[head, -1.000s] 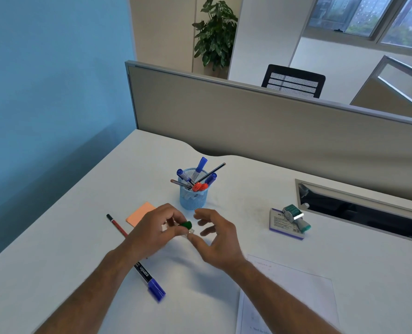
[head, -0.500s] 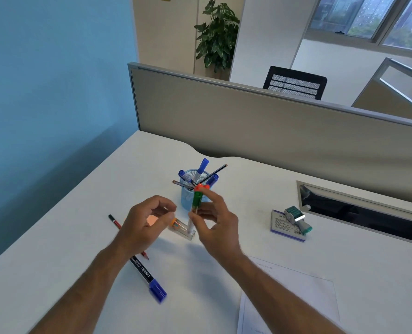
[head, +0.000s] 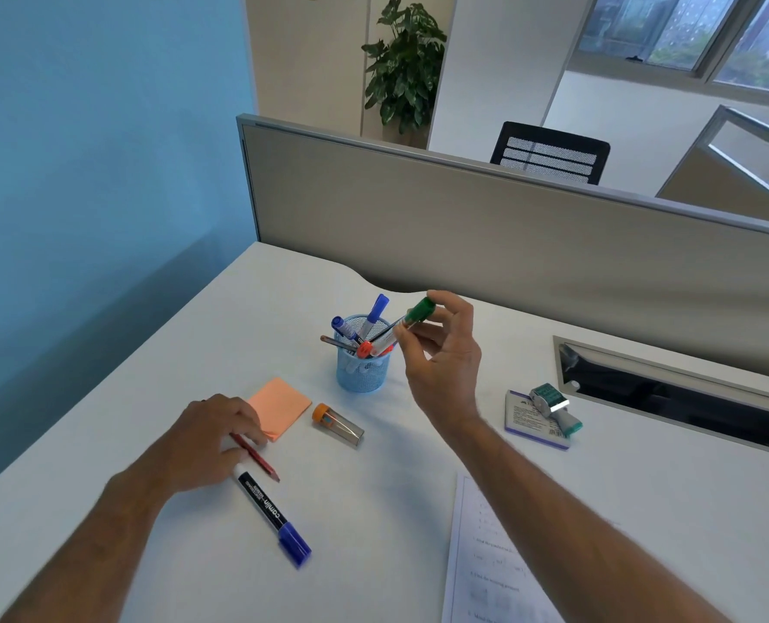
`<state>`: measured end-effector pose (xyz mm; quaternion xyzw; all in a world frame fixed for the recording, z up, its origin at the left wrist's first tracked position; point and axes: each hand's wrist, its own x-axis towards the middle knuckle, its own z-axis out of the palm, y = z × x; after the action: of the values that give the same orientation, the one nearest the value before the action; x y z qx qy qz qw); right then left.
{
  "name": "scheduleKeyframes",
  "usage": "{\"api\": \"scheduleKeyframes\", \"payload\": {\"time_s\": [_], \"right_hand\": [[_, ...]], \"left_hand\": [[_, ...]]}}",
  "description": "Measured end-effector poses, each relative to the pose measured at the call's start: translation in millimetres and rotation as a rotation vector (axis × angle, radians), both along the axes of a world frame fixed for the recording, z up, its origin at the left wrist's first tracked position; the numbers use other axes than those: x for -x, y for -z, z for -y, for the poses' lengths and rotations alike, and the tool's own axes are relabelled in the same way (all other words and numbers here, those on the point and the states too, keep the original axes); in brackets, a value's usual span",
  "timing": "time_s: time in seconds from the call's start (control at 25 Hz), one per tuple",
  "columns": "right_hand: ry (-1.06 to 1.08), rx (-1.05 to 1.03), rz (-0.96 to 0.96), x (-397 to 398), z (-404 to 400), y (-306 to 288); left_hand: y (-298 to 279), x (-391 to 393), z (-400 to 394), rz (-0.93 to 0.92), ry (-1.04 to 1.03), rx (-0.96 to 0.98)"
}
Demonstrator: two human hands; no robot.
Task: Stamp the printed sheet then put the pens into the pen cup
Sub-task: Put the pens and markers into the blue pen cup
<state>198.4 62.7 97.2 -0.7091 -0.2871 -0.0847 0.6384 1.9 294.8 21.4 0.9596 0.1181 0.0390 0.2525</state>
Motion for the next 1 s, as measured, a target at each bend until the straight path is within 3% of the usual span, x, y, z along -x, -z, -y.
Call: {"api": "scheduleKeyframes", "payload": {"time_s": [0.28,0.48,0.64,0.8,1.0], "right_hand": [[-0.038,0.330,0.153,0.2,-12.8,14.6],[0.072,0.530,0.407,-0.8,-17.6,18.8],[0.112,0.594,0.569,-4.2,-16.9,24.9],[0.103,0.428,0.475,3.1,-13.8,26.4],[-0.244,0.111,0.079,31.9,-9.0,20.8]], "left_hand": [[-1.1,-4.7,0.5,0.042,0.024,-0.112],[-0.7,-6.4,4.1,0.107,0.027,-0.175],[-14.9,-20.2,18.1,0.240,0.004,-0.066],[-32.5,-38.1,43.2,0.381,-0.045,0.198],[-45.8,-51.5,73.1,0.510,-0.047,0.365]]}}
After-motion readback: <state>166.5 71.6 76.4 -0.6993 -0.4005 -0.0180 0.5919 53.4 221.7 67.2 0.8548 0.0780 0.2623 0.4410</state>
